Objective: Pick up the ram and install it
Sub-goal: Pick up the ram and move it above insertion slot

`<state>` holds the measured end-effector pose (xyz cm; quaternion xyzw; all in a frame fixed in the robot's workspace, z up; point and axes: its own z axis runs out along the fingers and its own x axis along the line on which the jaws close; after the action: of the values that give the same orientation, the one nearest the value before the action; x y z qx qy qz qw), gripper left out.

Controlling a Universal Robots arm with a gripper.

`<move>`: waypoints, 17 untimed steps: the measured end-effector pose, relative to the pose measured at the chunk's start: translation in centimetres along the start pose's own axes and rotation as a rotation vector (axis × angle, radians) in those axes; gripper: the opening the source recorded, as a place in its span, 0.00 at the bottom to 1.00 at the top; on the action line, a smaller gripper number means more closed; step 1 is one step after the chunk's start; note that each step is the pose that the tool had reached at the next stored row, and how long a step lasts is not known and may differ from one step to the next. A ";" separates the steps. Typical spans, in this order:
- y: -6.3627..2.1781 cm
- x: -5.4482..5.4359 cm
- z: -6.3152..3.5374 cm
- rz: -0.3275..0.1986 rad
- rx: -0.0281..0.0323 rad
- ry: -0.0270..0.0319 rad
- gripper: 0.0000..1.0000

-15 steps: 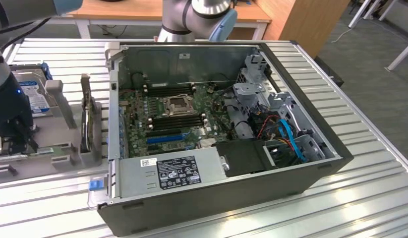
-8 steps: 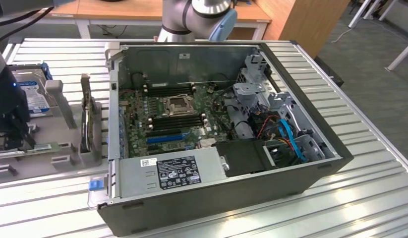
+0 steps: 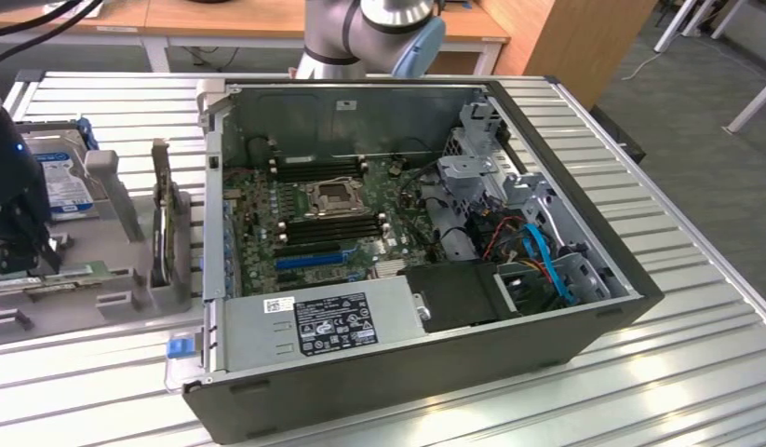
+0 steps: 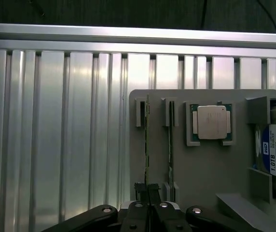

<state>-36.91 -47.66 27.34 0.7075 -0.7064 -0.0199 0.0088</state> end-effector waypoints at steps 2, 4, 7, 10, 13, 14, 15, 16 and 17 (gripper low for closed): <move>0.01 0.0 -0.24 0.000 0.0000 -0.0001 0.11; 0.02 0.0 -0.50 0.000 0.0000 -0.0001 0.11; 0.04 0.0 -0.96 0.000 0.0000 0.0000 0.11; 0.06 0.0 -1.52 0.000 0.0000 0.0000 0.11; 0.09 0.0 -2.19 0.000 0.0000 0.0000 0.11; 0.10 0.0 -2.44 0.000 0.0001 -0.0001 0.11; 0.11 0.0 -2.72 0.000 0.0000 0.0000 0.11; 0.12 0.0 -3.00 0.000 0.0000 0.0000 0.11; 0.13 -0.1 -3.28 0.000 0.0000 0.0000 0.11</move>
<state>-36.91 -47.66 30.63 0.7075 -0.7064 -0.0199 0.0088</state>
